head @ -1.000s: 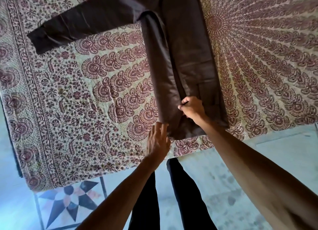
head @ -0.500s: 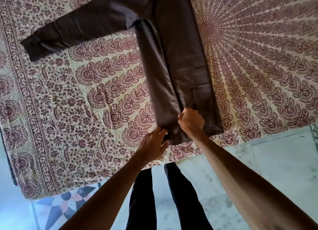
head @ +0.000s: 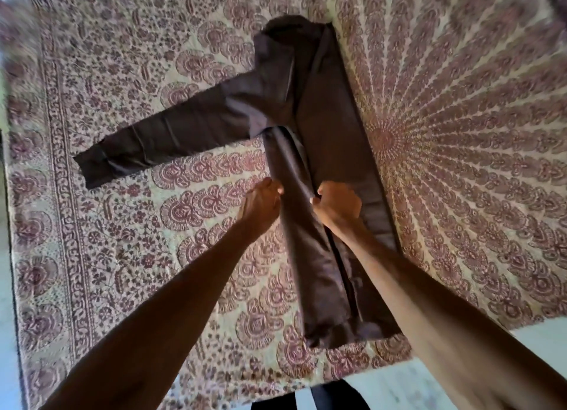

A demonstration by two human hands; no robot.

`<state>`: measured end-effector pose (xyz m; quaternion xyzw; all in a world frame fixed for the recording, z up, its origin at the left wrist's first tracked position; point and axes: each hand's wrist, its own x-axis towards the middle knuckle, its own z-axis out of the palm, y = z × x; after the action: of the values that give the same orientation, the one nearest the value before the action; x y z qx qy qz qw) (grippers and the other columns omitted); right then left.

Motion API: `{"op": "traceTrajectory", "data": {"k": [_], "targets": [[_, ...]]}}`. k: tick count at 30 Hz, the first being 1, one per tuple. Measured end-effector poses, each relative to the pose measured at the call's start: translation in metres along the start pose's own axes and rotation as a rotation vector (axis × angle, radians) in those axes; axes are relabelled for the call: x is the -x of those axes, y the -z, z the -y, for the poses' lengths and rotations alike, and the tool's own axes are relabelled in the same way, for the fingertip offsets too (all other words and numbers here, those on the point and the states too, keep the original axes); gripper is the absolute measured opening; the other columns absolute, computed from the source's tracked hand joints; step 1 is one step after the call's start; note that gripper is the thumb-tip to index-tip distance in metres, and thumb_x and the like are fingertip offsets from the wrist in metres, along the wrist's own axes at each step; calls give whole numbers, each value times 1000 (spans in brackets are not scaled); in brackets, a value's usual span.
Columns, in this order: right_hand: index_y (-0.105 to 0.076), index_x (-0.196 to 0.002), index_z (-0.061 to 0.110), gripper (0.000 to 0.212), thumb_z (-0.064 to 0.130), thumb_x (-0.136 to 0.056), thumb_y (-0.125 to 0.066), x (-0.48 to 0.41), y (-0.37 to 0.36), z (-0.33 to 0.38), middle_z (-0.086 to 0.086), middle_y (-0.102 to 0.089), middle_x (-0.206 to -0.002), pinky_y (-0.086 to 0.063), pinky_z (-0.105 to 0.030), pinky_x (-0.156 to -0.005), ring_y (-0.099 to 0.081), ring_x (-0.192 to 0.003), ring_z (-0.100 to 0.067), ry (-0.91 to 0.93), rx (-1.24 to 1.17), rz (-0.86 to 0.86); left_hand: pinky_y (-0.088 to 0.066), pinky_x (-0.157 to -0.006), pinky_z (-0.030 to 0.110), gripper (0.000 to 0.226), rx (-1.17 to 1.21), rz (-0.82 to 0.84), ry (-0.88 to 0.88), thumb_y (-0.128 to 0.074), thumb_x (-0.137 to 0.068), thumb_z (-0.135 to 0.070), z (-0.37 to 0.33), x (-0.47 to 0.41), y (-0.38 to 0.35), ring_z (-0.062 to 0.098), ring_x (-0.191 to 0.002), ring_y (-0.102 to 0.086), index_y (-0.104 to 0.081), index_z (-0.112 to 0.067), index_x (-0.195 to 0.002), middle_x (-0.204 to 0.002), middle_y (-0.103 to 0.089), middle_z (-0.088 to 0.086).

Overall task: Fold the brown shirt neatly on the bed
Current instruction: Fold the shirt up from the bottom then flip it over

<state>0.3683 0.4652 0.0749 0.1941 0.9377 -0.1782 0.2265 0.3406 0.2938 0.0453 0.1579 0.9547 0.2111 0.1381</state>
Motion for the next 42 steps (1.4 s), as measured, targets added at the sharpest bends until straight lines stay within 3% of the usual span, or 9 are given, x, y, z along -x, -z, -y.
{"op": "traceTrajectory", "data": {"k": [5,12,16,19,23,26,30,37,42], "targets": [[-58,-117,16,31,34,-92,-60,-62,26,42,-10,-66,-114,-50,-39,-85,-64,-107,-34,34,-26,-86,-49,-77,42,32,25,-77,22,-50,-88,-7,18,-92,38,36,-99,-61,-59,-11,-118,-116,-60,13],[-52,-125,18,43,28,-86,-66,-139,28,73,-8,-57,-115,-56,-42,-72,-63,-100,-32,321,93,-263,-50,-77,47,26,-30,-235,-20,-52,-84,-6,52,-185,54,35,-98,-57,-60,-10,-108,-116,-54,13],[-59,-115,18,35,29,-84,-68,-168,25,75,-8,-59,-107,-57,-43,-65,-62,-94,-31,447,124,-270,-45,-89,47,45,-161,-218,-98,-50,-78,0,57,-241,63,33,-114,-49,-52,-15,-121,-128,-51,9],[-58,-115,17,47,41,-77,-73,-176,21,69,-8,-56,-109,-56,-42,-64,-59,-94,-30,488,163,-253,-37,-101,44,61,-286,-150,-183,-54,-78,-5,53,-285,74,31,-128,-41,-43,-19,-136,-143,-42,6],[-60,-111,17,44,36,-74,-74,-188,22,65,-7,-54,-110,-53,-42,-69,-56,-94,-29,564,196,-273,-21,-112,45,80,-319,-17,-98,-63,-77,-10,51,-334,90,32,-142,-24,-29,-20,-148,-153,-33,6],[-61,-109,16,35,23,-76,-67,-204,27,63,-5,-54,-109,-52,-41,-75,-55,-96,-26,650,135,-267,-22,-109,47,57,-397,53,-59,-59,-85,-15,58,-355,101,38,-134,-30,-42,-17,-140,-140,-45,13],[-64,-106,15,30,22,-77,-64,-220,30,58,-5,-56,-105,-51,-39,-77,-55,-93,-26,741,118,-235,-24,-106,46,31,-470,23,6,-59,-87,-22,79,-370,115,38,-130,-32,-62,-12,-116,-127,-52,15],[-67,-104,15,26,22,-80,-61,-229,21,46,-4,-59,-100,-49,-39,-76,-56,-92,-26,649,109,-321,-28,-107,49,31,-504,20,138,-59,-91,-26,96,-381,110,37,-134,-28,-63,-12,-117,-139,-40,16],[-64,-105,14,26,15,-79,-61,-220,17,47,-7,-58,-101,-47,-39,-74,-54,-91,-28,593,92,-379,-44,-96,50,44,-96,-174,202,-54,-87,-13,98,-363,90,36,-123,-44,-43,-5,-129,-135,-43,19]]}}
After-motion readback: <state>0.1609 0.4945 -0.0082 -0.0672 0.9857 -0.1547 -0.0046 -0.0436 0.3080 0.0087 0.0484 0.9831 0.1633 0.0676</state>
